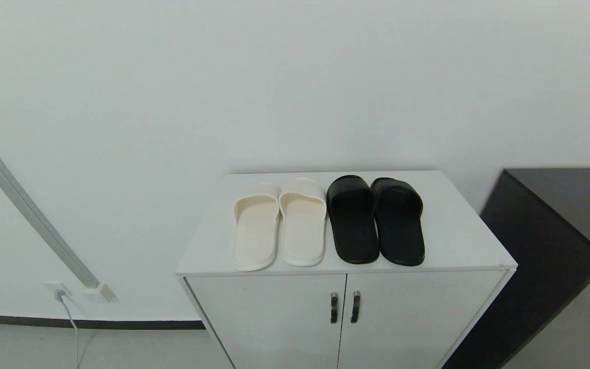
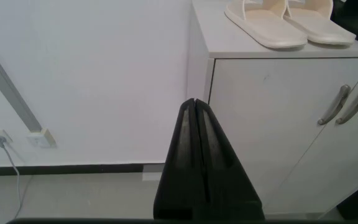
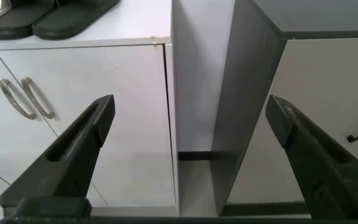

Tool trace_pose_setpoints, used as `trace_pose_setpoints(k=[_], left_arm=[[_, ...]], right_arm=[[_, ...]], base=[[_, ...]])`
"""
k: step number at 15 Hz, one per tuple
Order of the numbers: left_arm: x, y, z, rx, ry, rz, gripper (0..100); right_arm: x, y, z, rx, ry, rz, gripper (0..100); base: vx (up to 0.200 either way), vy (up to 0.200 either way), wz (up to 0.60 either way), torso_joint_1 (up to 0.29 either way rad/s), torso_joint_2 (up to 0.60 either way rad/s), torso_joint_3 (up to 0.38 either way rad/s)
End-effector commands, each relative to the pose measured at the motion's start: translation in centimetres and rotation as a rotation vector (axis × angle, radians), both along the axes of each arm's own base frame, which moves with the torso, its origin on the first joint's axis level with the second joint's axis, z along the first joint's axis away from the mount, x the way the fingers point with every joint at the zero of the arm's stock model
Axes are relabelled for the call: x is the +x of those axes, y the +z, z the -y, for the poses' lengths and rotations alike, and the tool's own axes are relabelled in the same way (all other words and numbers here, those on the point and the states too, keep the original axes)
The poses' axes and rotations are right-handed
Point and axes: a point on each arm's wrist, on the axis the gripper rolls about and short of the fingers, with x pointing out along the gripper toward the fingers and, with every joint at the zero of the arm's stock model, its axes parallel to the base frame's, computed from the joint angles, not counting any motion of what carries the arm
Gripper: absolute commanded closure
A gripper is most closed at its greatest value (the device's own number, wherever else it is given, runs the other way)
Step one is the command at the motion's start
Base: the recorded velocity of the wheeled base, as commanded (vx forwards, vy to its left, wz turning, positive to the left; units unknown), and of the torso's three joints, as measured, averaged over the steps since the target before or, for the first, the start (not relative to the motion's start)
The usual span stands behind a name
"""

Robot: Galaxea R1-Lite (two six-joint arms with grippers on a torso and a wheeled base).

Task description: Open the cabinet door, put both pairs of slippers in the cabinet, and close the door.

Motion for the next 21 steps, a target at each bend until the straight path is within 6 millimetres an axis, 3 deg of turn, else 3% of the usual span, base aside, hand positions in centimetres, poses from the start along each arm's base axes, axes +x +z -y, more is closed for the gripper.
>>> trace_pose_setpoints(k=[1,16,17,18,19,21], left_arm=[[0.0,0.0,0.0,-0.001,0.001,-0.001,100],[0.0,0.0,0.0,0.002,0.003,-0.003,100],[0.0,0.0,0.0,0.002,0.001,-0.003,100],[0.0,0.0,0.0,0.002,0.001,-0.003,100],[0.0,0.0,0.0,0.005,0.001,-0.003,100],[0.0,0.0,0.0,0.004,0.001,-0.003,100]], right_arm=[[0.0,0.0,0.0,-0.001,0.0,-0.002,0],[0.1,0.1,-0.1,-0.033,0.014,-0.001,0],[-0.5,3.4,-0.1,0.028,0.013,0.071,0],[-0.9,7.8,0.0,0.139,0.036,0.095,0],[0.1,8.2,-0.1,0.096,0.062,0.0,0],[3.9,8.6,-0.3,0.071,0.135,-0.189,0]], base=[[0.0,0.0,0.0,0.0,0.0,0.0],[0.0,0.0,0.0,0.0,0.0,0.0],[0.0,0.0,0.0,0.0,0.0,0.0],[0.0,0.0,0.0,0.0,0.0,0.0],[0.0,0.0,0.0,0.0,0.0,0.0],[0.0,0.0,0.0,0.0,0.0,0.0]])
